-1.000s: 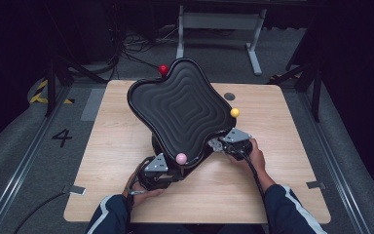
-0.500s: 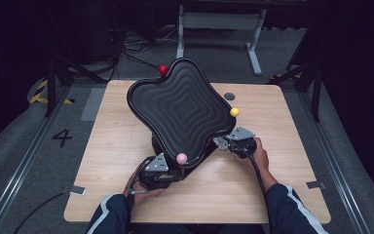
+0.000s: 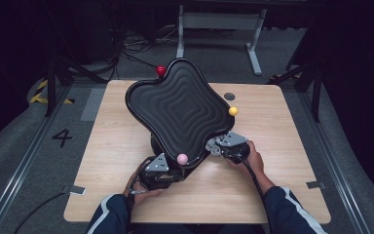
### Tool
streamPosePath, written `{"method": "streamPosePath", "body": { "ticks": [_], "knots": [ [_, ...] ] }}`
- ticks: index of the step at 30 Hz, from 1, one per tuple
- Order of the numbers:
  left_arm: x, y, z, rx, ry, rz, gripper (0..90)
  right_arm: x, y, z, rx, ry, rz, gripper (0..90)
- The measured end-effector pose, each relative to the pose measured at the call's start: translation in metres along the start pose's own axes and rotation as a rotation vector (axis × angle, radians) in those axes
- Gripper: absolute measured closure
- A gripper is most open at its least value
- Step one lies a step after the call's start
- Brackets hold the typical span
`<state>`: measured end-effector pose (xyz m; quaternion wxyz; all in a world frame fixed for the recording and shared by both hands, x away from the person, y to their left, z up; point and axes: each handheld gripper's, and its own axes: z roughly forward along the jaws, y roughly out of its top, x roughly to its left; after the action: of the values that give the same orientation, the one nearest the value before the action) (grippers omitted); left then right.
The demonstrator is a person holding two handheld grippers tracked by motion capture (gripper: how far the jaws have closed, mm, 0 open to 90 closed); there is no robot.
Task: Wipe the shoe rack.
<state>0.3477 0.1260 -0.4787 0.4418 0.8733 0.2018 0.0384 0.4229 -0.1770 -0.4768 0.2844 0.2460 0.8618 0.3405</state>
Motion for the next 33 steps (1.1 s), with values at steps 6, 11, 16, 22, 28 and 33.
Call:
{"method": "streamPosePath", "body": {
  "ticks": [6, 11, 16, 22, 28, 33],
  "knots": [
    [0.000, 0.000, 0.000, -0.002, -0.002, -0.001, 73.5, 0.020, 0.010, -0.002, -0.016, 0.059, -0.059, 79.6],
    [0.000, 0.000, 0.001, -0.003, 0.000, -0.005, 73.5, 0.033, 0.016, -0.004, -0.026, 0.088, -0.089, 79.6],
    [0.001, 0.000, 0.000, -0.004, 0.003, 0.000, 73.4, 0.050, 0.023, -0.006, -0.044, 0.136, -0.114, 79.6],
    [0.001, 0.000, 0.000, -0.004, 0.005, -0.001, 73.4, 0.068, 0.028, -0.010, -0.058, 0.193, -0.140, 79.5],
    [0.000, 0.000, 0.000, -0.004, 0.007, -0.004, 73.4, 0.085, 0.033, -0.014, -0.074, 0.234, -0.171, 79.2],
    [0.000, 0.000, 0.000, -0.003, 0.008, -0.006, 73.4, 0.087, 0.032, -0.014, -0.084, 0.243, -0.183, 79.0]
  ]
}}
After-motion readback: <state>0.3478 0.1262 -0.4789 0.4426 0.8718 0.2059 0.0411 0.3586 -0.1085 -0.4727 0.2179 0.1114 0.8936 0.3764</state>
